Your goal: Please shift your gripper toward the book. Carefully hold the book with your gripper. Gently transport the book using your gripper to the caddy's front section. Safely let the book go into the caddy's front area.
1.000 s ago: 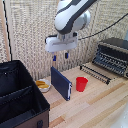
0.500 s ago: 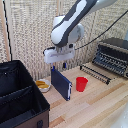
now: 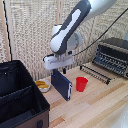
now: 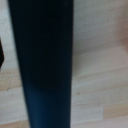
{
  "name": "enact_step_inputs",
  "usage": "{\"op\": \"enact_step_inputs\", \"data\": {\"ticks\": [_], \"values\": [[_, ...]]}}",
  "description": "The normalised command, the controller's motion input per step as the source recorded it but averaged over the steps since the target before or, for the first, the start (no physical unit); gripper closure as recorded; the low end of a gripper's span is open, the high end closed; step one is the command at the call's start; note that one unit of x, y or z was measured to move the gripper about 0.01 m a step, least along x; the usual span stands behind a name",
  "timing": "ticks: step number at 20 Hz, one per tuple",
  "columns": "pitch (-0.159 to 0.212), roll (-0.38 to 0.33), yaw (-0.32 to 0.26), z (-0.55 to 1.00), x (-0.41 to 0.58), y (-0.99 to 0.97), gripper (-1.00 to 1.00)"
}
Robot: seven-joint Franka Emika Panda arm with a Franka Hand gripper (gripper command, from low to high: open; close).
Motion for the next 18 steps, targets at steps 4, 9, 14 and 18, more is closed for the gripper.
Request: {"op": "enact_step_inputs", "data": {"ticks": [4,9,14,18], "values": [[0.000,0.000,0.000,-0.24,0.065,0.00,1.00],[0.023,0.000,0.000,-0.09,0.004,0.00,1.00],[0.010,0.000,0.000,-0.06,0.017,0.04,1.00],[0.000,0.000,-0.071,0.48,0.055,0.00,1.00]]}}
